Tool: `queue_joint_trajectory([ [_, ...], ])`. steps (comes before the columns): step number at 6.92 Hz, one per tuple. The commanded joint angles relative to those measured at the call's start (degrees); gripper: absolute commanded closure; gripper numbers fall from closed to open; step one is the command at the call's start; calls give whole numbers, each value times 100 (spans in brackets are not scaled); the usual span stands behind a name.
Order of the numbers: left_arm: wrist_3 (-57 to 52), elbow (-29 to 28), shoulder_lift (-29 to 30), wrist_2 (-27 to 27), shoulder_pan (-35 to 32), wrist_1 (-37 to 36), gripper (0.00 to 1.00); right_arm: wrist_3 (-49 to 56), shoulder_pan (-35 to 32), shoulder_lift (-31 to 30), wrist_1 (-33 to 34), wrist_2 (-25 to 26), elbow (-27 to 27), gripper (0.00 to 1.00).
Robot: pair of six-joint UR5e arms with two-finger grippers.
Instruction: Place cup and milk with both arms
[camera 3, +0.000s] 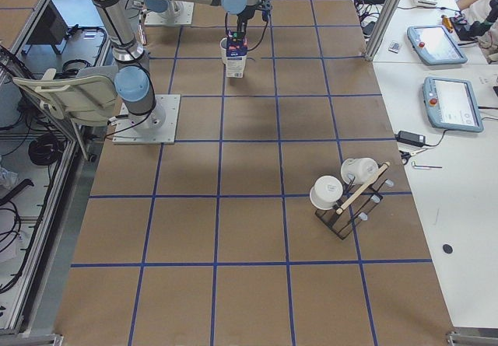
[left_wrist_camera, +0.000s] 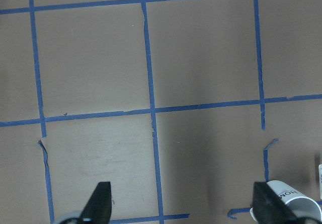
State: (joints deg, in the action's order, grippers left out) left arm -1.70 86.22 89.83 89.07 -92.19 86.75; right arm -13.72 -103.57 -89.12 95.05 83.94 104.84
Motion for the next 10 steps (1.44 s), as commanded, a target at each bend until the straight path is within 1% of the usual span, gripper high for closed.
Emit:
queue_joint_trajectory([
  [1,3,0,-10,14,8,0,0,-157,-102,-18,66,-149,72,75],
  [4,3,0,-10,14,8,0,0,-148,-111,18,57,-238,90,72],
  [5,3,9,-10,14,-1,8,0,-140,-111,26,66,-238,168,72],
  [7,3,9,-10,14,-1,8,0,-157,-111,18,241,-238,256,50],
  [8,3,1,-10,23,-1,8,0,-157,-102,26,285,-229,248,30],
  [9,3,9,-10,14,-10,8,0,-122,-102,18,346,-194,213,0],
  [10,3,1,-10,14,-10,8,0,-87,-41,9,399,-150,143,0],
])
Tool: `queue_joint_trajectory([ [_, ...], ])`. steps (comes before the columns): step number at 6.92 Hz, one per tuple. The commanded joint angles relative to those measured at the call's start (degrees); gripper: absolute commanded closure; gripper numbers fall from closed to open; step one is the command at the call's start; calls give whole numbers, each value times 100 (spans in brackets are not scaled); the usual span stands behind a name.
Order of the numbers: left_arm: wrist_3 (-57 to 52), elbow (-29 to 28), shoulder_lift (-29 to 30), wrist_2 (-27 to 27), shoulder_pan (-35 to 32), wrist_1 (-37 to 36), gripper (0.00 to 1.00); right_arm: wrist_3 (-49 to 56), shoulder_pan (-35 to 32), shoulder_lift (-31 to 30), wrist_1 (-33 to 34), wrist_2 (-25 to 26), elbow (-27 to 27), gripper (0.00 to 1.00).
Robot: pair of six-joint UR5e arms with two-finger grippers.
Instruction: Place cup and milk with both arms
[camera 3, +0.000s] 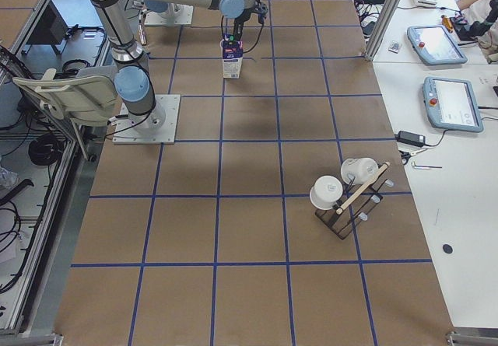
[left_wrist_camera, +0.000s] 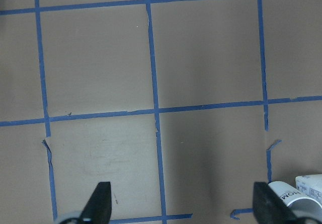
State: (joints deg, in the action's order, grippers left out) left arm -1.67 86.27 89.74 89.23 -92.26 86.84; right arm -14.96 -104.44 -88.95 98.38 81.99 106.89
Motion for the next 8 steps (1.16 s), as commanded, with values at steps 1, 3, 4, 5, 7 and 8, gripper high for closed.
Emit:
queue_joint_trajectory([
  [1,0,-5,0,7,6,9,0,20,90,-26,76,97,-385,0],
  [3,0,4,-9,7,6,9,0,98,134,-26,-335,709,-1368,0],
  [4,0,4,-9,7,-3,9,0,308,265,-26,-546,721,-1677,0],
  [5,0,4,-9,7,-3,9,0,362,492,-35,-748,748,-1871,0],
  [7,0,4,-9,-2,-3,9,0,1446,1211,-87,-1135,783,-1988,0],
  [8,0,4,-9,7,-3,9,0,1531,1294,-96,-1137,757,-2005,0],
])
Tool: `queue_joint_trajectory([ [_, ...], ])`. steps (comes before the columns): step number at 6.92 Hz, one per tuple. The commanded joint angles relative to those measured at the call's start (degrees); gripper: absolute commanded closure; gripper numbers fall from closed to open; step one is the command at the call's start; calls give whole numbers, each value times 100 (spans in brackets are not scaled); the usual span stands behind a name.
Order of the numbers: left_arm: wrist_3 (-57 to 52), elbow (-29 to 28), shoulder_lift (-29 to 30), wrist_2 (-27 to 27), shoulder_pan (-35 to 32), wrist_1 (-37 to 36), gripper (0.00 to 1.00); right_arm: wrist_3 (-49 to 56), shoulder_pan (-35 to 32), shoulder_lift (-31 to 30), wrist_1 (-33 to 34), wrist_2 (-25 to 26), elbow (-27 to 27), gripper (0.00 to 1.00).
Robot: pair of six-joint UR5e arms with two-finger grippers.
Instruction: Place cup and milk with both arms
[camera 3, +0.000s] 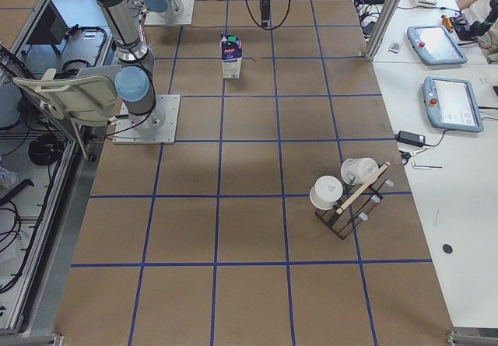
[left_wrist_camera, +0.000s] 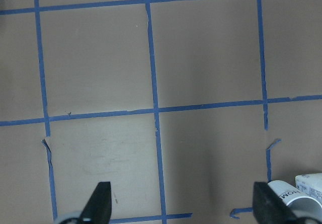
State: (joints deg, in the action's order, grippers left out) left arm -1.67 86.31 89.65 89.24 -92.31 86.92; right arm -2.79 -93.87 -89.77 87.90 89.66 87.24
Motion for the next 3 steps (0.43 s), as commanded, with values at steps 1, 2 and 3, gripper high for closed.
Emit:
queue_joint_trajectory([
  [1,0,0,9,-3,2,0,0,340,246,-32,-97,-10,-31,0],
  [2,0,0,0,6,2,0,0,341,281,-32,-106,-1,-14,0],
  [3,0,0,0,-3,2,0,0,341,281,-32,-115,-36,-14,0],
])
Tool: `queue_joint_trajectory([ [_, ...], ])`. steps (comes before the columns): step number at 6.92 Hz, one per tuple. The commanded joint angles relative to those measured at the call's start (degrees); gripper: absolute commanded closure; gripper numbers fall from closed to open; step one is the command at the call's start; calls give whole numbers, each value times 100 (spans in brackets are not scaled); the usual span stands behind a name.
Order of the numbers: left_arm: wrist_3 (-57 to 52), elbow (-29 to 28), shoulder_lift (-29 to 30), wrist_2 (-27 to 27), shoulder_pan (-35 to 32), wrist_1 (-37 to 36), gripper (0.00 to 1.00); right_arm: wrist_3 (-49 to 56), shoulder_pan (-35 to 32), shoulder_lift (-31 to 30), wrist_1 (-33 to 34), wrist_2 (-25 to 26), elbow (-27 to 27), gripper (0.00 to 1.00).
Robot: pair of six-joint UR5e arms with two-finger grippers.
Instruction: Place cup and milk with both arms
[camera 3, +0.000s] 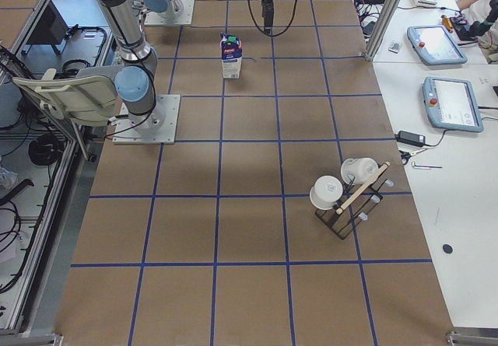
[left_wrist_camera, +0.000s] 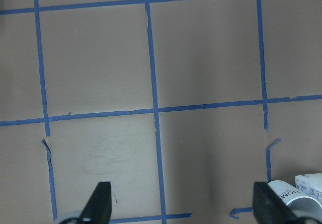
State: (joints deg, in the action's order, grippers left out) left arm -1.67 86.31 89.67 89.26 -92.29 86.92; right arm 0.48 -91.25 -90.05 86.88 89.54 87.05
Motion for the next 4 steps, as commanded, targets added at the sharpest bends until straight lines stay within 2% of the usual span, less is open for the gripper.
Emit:
queue_joint_trajectory([
  [1,0,0,-2,-5,0,0,0,14,20,-12,-4,-16,-4,0],
  [4,0,0,-2,13,-9,0,0,5,20,-56,-4,-42,-4,0],
])
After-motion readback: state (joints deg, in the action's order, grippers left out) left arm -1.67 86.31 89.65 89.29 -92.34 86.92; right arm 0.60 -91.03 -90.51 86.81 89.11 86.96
